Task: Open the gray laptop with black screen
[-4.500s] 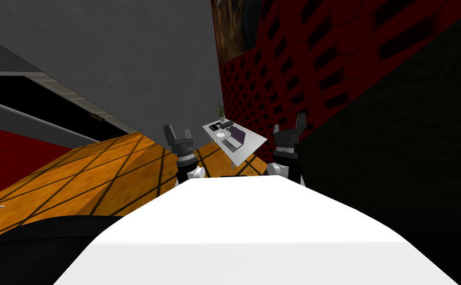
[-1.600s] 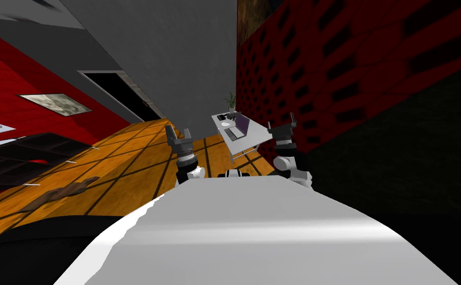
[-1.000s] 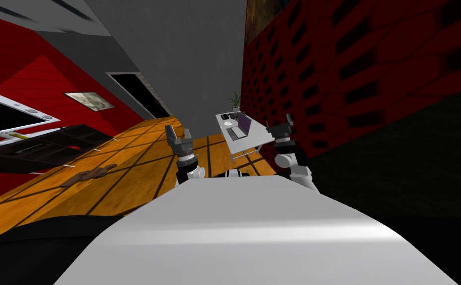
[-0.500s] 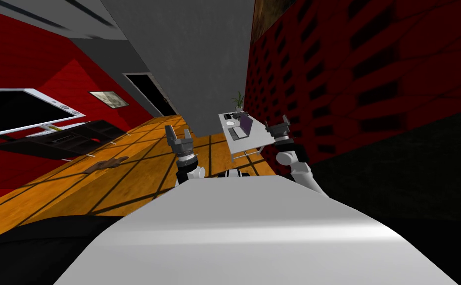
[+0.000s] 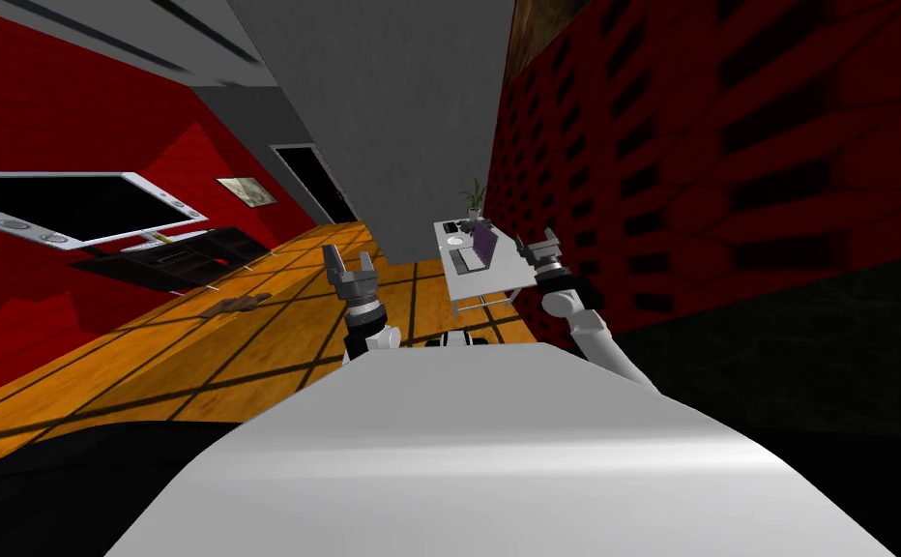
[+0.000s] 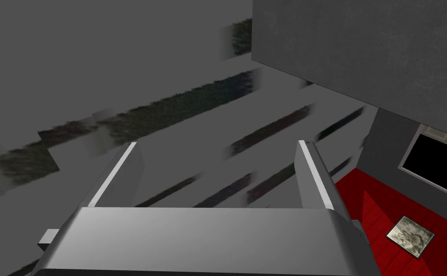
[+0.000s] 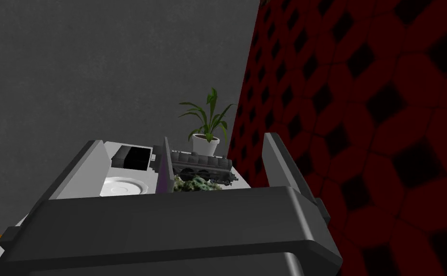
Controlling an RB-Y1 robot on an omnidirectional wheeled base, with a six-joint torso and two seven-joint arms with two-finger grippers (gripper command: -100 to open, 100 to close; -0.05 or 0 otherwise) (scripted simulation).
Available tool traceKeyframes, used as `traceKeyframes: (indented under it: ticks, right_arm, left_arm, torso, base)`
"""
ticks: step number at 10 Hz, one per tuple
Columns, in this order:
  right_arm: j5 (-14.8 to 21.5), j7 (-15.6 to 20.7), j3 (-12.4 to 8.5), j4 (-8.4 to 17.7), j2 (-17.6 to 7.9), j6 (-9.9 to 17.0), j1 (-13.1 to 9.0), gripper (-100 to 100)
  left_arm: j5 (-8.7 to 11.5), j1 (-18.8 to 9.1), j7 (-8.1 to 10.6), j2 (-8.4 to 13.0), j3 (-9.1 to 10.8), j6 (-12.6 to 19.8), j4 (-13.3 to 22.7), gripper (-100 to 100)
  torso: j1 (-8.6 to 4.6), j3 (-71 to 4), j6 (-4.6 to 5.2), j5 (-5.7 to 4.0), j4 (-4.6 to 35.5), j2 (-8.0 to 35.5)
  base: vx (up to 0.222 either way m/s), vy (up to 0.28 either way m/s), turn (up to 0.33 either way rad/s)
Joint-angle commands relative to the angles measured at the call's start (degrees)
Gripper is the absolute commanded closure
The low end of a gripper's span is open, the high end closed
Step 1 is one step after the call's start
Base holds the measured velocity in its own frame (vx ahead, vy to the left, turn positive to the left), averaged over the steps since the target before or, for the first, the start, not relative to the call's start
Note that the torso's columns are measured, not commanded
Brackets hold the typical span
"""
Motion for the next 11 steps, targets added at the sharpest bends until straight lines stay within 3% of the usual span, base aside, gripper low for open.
traceKeyframes:
  ticks: [1, 11]
  right_arm:
    - [-4.1, -4.5, 0.4, 1.7, -2.0, 1.5, -1.1, -100]
    - [-17.6, -20.4, 2.4, 8.3, -7.7, 6.3, -5.3, -100]
  left_arm:
    - [0.0, 0.0, 0.00, 0.0, 0.00, 0.0, 0.0, 0]
    - [0.0, 0.0, 0.00, 0.0, 0.00, 0.0, 0.0, 0]
  torso:
    - [0.03, 0.0, 0.06, 0.00, 0.0, 0.1]
    - [0.02, 0.1, 0.04, 0.00, 0.0, 0.1]
  base:
    - [-0.005, -0.058, 0.132]
    - [0.007, -0.063, 0.121]
